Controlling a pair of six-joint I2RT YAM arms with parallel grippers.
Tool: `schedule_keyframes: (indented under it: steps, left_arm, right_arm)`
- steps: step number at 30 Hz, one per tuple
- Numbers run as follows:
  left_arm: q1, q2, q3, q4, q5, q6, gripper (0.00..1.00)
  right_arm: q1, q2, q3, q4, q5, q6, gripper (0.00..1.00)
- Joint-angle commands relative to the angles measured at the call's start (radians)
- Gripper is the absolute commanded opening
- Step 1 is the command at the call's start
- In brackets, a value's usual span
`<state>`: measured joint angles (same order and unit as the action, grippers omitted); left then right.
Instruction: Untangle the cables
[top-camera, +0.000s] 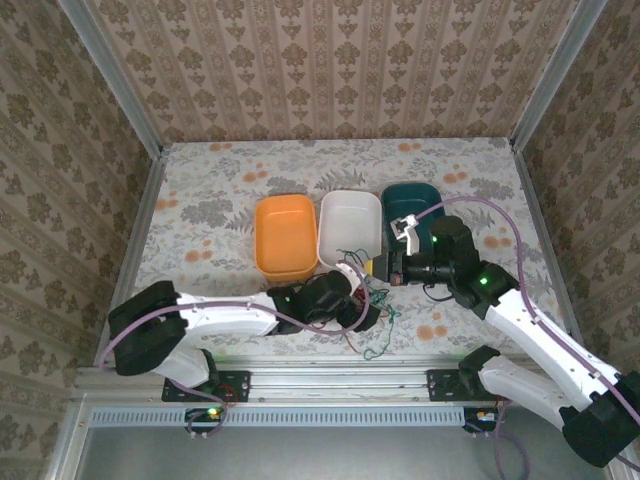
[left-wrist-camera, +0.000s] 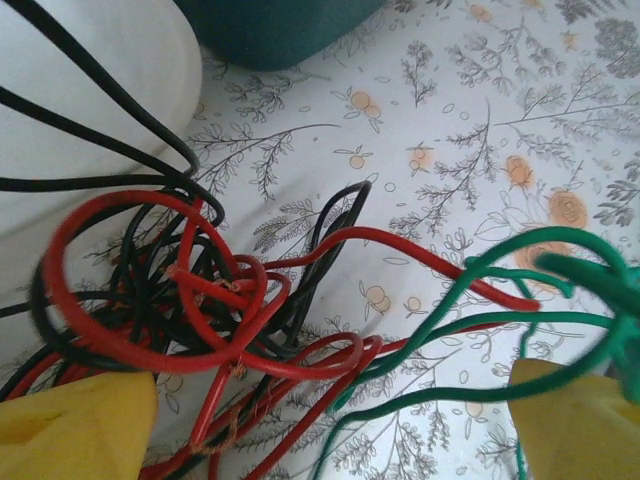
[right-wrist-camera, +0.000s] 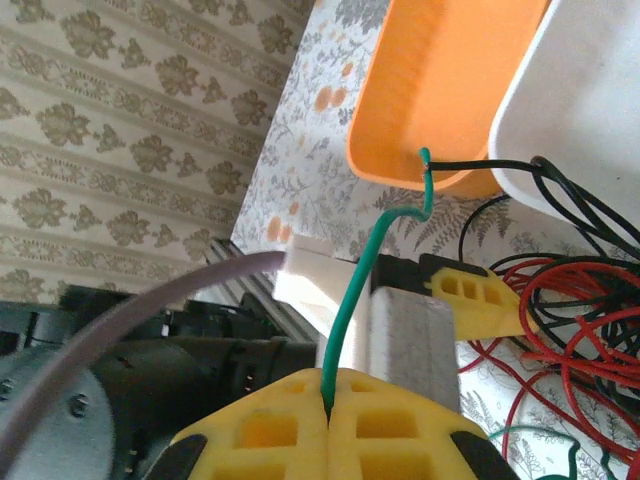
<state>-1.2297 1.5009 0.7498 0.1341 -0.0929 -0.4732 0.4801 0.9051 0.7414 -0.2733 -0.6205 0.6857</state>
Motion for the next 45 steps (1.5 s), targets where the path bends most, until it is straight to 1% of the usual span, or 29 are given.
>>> schedule_keyframes:
  steps: [1, 3, 4, 6, 10, 11, 12, 21, 27, 32, 35, 38, 41, 43, 44, 45]
  left_arm:
    - [-0.005, 0.05, 0.029, 0.006, -0.012, 0.035, 0.8]
    - [-0.004, 0.066, 0.023, 0.027, -0.039, 0.029, 0.68]
    - [-0.004, 0.072, 0.013, 0.046, -0.05, 0.022, 0.58]
    - [0.002, 0.08, -0.013, 0.096, -0.056, 0.01, 0.43]
    - [0.021, 0.098, -0.052, 0.148, -0.049, -0.036, 0.06]
    - [0.022, 0.098, -0.061, 0.155, -0.053, -0.044, 0.01]
    - [0.025, 0.097, -0.071, 0.163, -0.056, -0.053, 0.0]
    - [0.055, 0.012, -0.176, 0.184, -0.105, -0.122, 0.0]
    - [0.058, -0.079, -0.256, 0.188, -0.156, -0.165, 0.0]
    - [0.064, -0.141, -0.288, 0.132, -0.229, -0.206, 0.0]
    - [0.064, -0.15, -0.275, 0.095, -0.242, -0.189, 0.0]
    - [0.051, -0.141, -0.225, 0.047, -0.241, -0.136, 0.0]
    - [0.032, -0.132, -0.18, 0.044, -0.221, -0.079, 0.01]
    - [0.026, -0.127, -0.154, 0.058, -0.19, -0.046, 0.22]
    - [0.022, -0.125, -0.142, 0.065, -0.175, -0.029, 0.35]
    - [0.016, -0.125, -0.126, 0.065, -0.164, -0.012, 0.45]
  right_arm:
    - [-0.029, -0.041, -0.033, 0.063, 0.01, 0.077, 0.0]
    - [-0.048, -0.058, -0.044, 0.067, 0.024, 0.091, 0.0]
    - [-0.058, -0.067, -0.048, 0.059, 0.037, 0.096, 0.0]
    - [-0.076, -0.082, -0.053, 0.036, 0.066, 0.1, 0.0]
    - [-0.118, -0.126, -0.081, 0.01, 0.12, 0.126, 0.0]
    - [-0.127, -0.137, -0.087, 0.005, 0.132, 0.134, 0.0]
    - [-0.139, -0.15, -0.094, -0.002, 0.142, 0.143, 0.0]
    - [-0.263, -0.206, -0.127, -0.123, 0.229, 0.183, 0.0]
    - [-0.37, -0.214, -0.143, -0.172, 0.251, 0.152, 0.0]
    - [-0.475, -0.186, -0.136, -0.172, 0.191, 0.125, 0.0]
    - [-0.485, -0.154, -0.122, -0.147, 0.136, 0.103, 0.0]
    - [-0.485, -0.138, -0.123, -0.108, 0.074, 0.097, 0.0]
    - [-0.483, -0.135, -0.123, -0.107, 0.033, 0.089, 0.0]
    - [-0.482, -0.142, -0.131, -0.108, 0.018, 0.091, 0.0]
    - [-0.48, -0.148, -0.136, -0.111, 0.015, 0.093, 0.0]
    - [-0.48, -0.155, -0.141, -0.115, 0.01, 0.095, 0.0]
